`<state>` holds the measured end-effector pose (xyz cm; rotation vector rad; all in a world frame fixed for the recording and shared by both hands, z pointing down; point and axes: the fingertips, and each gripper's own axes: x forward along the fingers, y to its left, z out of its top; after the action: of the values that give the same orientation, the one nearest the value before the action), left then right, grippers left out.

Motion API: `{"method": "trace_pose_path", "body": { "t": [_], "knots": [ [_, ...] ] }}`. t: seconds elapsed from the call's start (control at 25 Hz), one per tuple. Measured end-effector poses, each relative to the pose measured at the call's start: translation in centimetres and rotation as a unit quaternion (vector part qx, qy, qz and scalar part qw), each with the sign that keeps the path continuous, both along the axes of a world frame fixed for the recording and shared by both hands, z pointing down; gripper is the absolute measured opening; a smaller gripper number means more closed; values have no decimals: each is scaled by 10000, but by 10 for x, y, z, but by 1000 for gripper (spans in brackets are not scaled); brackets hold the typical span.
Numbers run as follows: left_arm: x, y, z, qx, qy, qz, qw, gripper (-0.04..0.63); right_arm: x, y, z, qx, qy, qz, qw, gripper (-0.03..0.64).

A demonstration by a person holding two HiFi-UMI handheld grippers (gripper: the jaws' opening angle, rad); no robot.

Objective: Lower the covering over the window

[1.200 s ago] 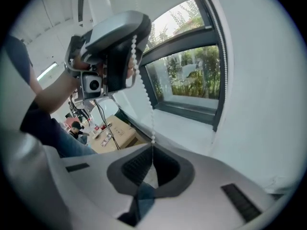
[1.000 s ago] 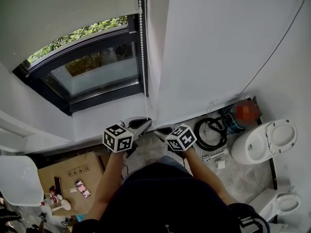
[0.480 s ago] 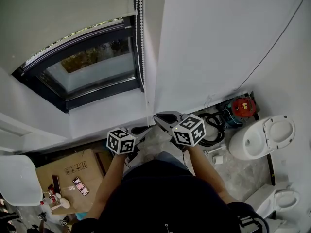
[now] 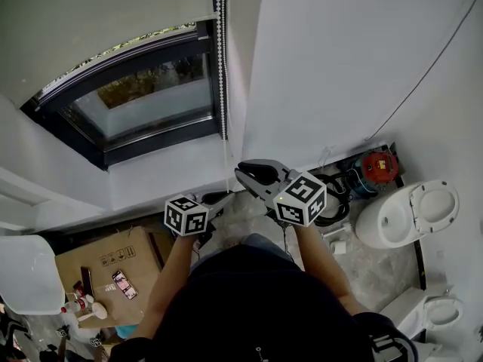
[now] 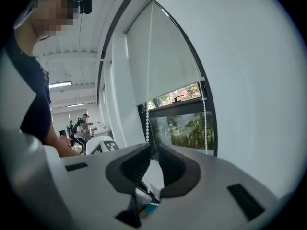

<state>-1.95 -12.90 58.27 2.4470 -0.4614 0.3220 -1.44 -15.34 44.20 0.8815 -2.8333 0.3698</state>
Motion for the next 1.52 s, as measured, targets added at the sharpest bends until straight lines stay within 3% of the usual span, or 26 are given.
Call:
{"method": "trace_pose_path", "body": {
  "t": [0.36,0.6,0.72,0.8,0.88,1.0,1.16,1.28,1.52],
  "knots": [
    [-5,1,0,-4,55,-11,10000,26,-21,7,-2,-61,-118,-355,9993,17],
    [-7,3,0,31,55,4,10000,25,-39,0,-7,116,83,-421,9990,81],
    [-7,4,0,100,84,-22,9999,25,-41,-3,-19,282,-16,-329,9991,75],
    [-8,4,-1,156,101,-52,9998,25,-43,-4,-22,324,11,-280,9991,17],
    [-9,7,-2,177,95,-53,9998,25,-42,-5,-22,228,-114,-217,9994,14],
    [-13,14,1,128,-39,19,9999,25,-42,-4,-18,80,-288,-200,9994,14],
    [-21,27,32,26,-745,296,9968,26,-45,-4,18,-54,333,-245,9991,14],
    [-21,32,37,-65,-696,290,9971,26,-42,-4,27,-203,218,-141,9995,14],
    [-24,31,33,-13,-699,293,9971,26,-42,-12,31,-215,526,-88,9983,12]
  ]
}}
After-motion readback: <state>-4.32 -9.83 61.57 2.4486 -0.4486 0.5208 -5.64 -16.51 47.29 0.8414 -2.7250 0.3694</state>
